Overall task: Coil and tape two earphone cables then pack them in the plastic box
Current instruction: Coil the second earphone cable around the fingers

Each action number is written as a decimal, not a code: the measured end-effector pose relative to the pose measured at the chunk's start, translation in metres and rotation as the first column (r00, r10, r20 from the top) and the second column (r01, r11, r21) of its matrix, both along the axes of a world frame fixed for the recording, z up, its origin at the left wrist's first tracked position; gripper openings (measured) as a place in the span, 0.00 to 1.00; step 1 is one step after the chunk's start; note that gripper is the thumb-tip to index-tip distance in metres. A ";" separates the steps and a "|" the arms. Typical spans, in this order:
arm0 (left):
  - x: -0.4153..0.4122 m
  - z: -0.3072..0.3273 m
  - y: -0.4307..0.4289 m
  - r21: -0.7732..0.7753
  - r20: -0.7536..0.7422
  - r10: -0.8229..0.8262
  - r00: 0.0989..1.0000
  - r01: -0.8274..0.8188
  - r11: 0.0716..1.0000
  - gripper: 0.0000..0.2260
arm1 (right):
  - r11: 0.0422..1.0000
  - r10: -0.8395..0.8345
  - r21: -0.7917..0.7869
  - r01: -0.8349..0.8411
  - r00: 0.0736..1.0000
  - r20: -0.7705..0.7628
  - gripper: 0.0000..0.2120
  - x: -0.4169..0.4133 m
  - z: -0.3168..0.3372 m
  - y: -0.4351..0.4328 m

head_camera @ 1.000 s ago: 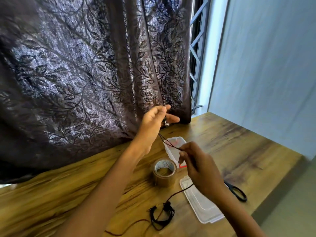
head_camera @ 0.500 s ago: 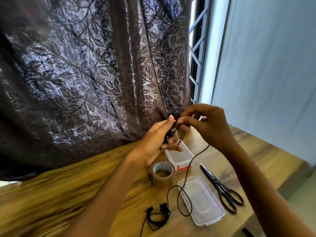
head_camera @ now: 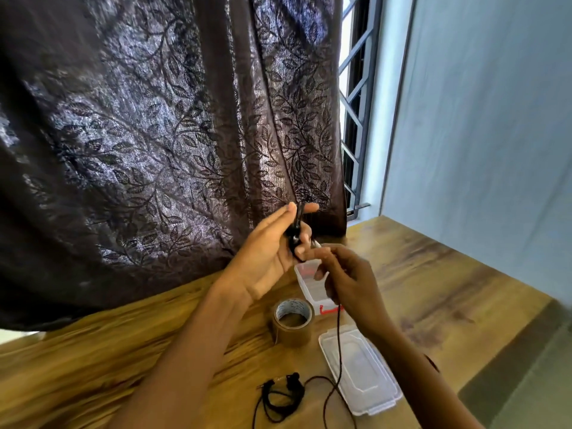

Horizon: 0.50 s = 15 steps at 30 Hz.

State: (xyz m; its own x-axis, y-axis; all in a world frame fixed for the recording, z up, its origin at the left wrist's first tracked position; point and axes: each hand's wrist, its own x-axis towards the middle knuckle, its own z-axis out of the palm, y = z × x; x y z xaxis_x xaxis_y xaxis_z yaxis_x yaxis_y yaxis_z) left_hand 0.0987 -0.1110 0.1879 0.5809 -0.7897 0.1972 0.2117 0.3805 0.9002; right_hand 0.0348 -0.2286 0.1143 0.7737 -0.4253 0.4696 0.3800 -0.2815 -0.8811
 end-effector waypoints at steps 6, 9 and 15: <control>0.007 -0.002 0.000 -0.071 -0.011 0.178 0.984 -0.178 0.981 0.13 | 0.991 0.132 0.035 -0.128 0.969 -0.210 0.13 -0.018 -0.026 0.015; 0.008 -0.002 0.001 -0.088 -0.003 0.257 0.966 -0.257 0.963 0.12 | 0.977 0.091 -0.153 -0.148 0.940 -0.330 0.15 -0.024 -0.028 0.020; 0.007 -0.009 0.001 0.012 0.259 0.385 0.886 -0.402 0.916 0.12 | 0.763 -0.166 -0.646 -0.006 0.964 -0.206 0.18 -0.035 -0.012 0.017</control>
